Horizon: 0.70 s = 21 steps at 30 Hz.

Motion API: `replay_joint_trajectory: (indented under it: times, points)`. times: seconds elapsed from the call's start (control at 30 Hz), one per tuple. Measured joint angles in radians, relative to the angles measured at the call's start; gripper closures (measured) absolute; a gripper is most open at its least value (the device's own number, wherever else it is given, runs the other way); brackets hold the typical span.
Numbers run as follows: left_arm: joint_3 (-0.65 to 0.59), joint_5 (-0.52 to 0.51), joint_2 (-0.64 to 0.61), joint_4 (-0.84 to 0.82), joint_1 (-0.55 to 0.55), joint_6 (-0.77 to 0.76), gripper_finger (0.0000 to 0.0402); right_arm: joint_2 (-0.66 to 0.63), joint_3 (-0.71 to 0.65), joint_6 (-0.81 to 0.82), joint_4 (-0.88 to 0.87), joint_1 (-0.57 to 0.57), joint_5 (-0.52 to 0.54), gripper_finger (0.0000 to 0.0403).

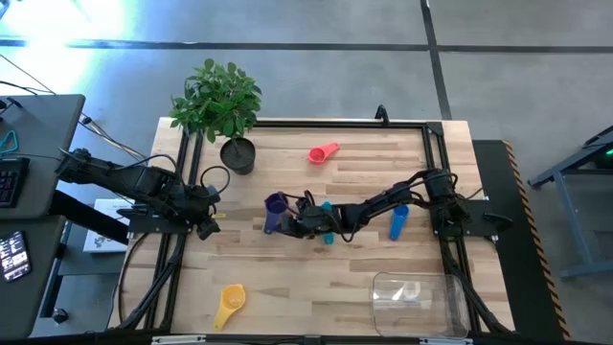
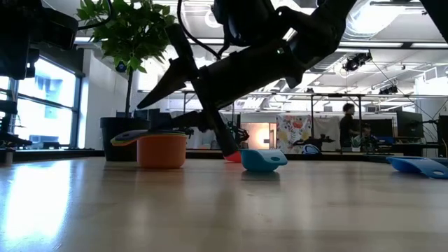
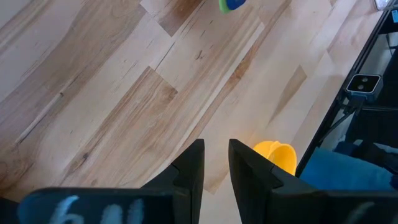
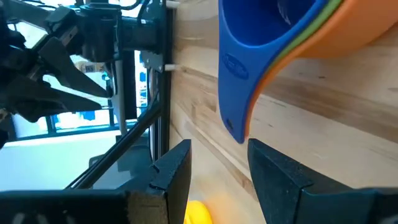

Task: Nest measuring cups in basket
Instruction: Stack the violet measuring cup on the green measuring cup

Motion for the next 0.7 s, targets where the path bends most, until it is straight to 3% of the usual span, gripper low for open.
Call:
replay_joint_trajectory:
  times: [0.4,0.7]
  points:
    - [0.000,0.000,0.000,0.000,0.000,0.000,0.0339,0.000,0.088,-0.037,-0.180,-0.019,0.018,0.0253]
    - [0.000,0.000,0.000,0.000,0.000,0.000,0.0339,0.000,0.088,-0.037,-0.170,-0.020,0.015,0.0253]
